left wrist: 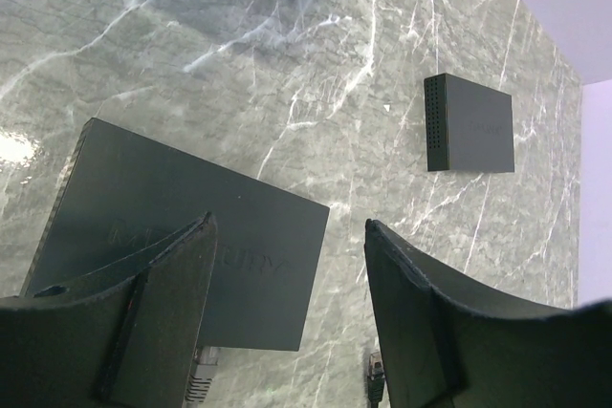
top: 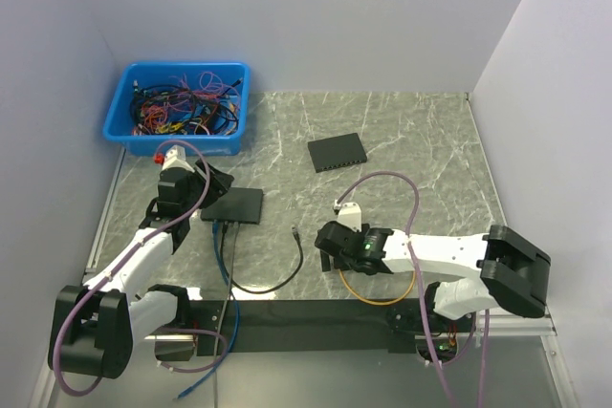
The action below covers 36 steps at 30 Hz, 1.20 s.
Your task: Insert the plug into the switch port
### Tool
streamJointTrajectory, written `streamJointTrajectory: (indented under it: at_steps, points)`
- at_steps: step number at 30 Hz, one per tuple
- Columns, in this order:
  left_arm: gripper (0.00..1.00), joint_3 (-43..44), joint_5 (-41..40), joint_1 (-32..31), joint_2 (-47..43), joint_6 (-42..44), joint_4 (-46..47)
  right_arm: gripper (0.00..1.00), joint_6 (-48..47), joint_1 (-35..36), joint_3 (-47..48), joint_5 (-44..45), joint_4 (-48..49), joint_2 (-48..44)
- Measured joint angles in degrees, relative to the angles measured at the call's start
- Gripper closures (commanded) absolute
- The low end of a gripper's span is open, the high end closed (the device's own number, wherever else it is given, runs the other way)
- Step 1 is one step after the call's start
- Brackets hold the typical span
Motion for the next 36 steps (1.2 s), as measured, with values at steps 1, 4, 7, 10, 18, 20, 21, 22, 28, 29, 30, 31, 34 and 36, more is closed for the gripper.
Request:
streamJointTrajectory:
  at_steps: [1, 4, 7, 10, 18, 20, 21, 22, 28, 29, 30, 31, 34, 36]
  points:
    - [0.32, 0.00, -0.04, -0.09, 0.00, 0.00, 0.00, 0.15, 0.07, 0.11, 0.00, -0.02, 0.09, 0.39]
    - [0.32, -0.02, -0.24, -0.26, 0.00, 0.00, 0.02, 0.17, 0.17, 0.50, 0.00, -0.07, 0.52, 1.03]
    - [0.32, 0.00, -0.39, -0.42, 0.00, 0.00, 0.00, 0.20, 0.17, 0.68, -0.02, -0.07, 1.03, 1.77]
    - [0.32, 0.00, -0.39, -0.50, 0.00, 0.00, 0.02, 0.23, 0.17, 0.81, 0.00, -0.07, 1.29, 2.86]
    - [0.32, 0.00, -0.42, -0.79, 0.31, 0.00, 0.04, 0.39, -0.28, 1.33, 0.31, 0.79, 1.31, 4.55]
    - [0.32, 0.00, -0.42, -0.81, 0.46, 0.00, -0.02, 0.43, -0.31, 1.36, 0.50, 0.96, 1.57, 4.92]
    - [0.32, 0.00, -0.44, -0.85, 0.52, 0.00, 0.04, 0.44, -0.31, 1.36, 0.55, 1.05, 1.70, 5.01]
    - [0.33, 0.00, -0.42, -0.85, 0.61, 0.00, 0.11, 0.46, -0.33, 1.38, 0.59, 1.05, 1.70, 5.03]
    - [0.32, 0.00, -0.48, -1.11, 0.87, 0.02, 0.07, 0.57, -0.42, 1.44, 0.61, 1.14, 1.88, 5.07]
    - [0.33, 0.00, -0.57, -1.14, 0.87, 0.02, 0.04, 0.60, -0.48, 1.46, 0.66, 1.14, 1.95, 5.14]
    - [0.33, 0.00, -0.68, -1.18, 0.87, 0.04, 0.04, 0.61, -0.55, 1.46, 0.79, 1.14, 1.95, 5.33]
    - [0.33, 0.00, -0.74, -1.18, 0.90, 0.04, 0.07, 0.63, -0.66, 1.46, 1.01, 1.18, 1.99, 5.55]
    - [0.33, 0.00, -0.87, -1.22, 1.07, 0.04, 0.11, 0.73, -1.14, 1.49, 1.79, 1.20, 2.36, 6.54]
    - [0.33, 0.00, -0.87, -1.22, 1.14, 0.04, 0.13, 0.82, -1.42, 1.60, 2.08, 1.18, 2.80, 6.88]
